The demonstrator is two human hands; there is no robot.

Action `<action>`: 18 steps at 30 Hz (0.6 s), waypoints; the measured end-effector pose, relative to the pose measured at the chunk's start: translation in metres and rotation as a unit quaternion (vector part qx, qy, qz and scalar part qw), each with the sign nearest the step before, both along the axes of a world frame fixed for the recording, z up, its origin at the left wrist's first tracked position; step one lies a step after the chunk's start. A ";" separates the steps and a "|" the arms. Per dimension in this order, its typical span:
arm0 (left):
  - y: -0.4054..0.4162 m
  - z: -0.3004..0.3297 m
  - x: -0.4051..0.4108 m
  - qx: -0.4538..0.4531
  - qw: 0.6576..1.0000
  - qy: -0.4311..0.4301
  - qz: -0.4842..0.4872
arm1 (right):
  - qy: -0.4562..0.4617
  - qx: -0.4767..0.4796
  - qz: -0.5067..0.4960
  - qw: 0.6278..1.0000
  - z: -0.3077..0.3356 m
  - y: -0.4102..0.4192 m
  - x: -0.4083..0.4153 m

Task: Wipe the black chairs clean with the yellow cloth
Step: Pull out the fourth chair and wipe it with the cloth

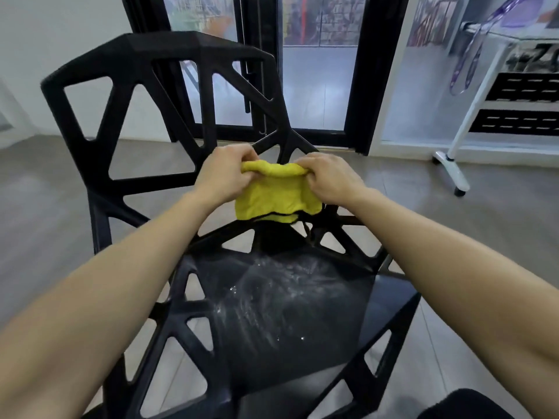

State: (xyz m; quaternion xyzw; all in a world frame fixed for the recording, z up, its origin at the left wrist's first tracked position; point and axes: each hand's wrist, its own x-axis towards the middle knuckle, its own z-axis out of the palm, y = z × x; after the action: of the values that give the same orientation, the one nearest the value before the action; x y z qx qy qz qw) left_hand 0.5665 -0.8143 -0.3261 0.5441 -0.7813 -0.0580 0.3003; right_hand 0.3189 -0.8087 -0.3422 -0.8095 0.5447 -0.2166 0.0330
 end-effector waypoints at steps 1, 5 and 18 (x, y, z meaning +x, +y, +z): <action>0.000 0.001 0.002 -0.017 1.000 -0.004 0.009 | -0.025 -0.023 -0.009 0.999 0.001 -0.006 0.004; 0.020 -0.013 0.014 0.046 0.996 -0.073 -0.016 | 0.085 0.066 -0.002 0.994 -0.025 -0.009 0.000; 0.171 -0.100 0.082 -0.010 0.936 -0.336 0.100 | 0.178 0.113 0.269 0.940 -0.121 -0.041 0.059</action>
State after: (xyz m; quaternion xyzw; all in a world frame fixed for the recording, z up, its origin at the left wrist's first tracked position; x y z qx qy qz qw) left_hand 0.6487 -0.6435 -0.4263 0.6037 -0.7790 0.1667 0.0299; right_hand 0.3784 -0.8494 -0.4629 -0.9421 0.3245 0.0113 0.0841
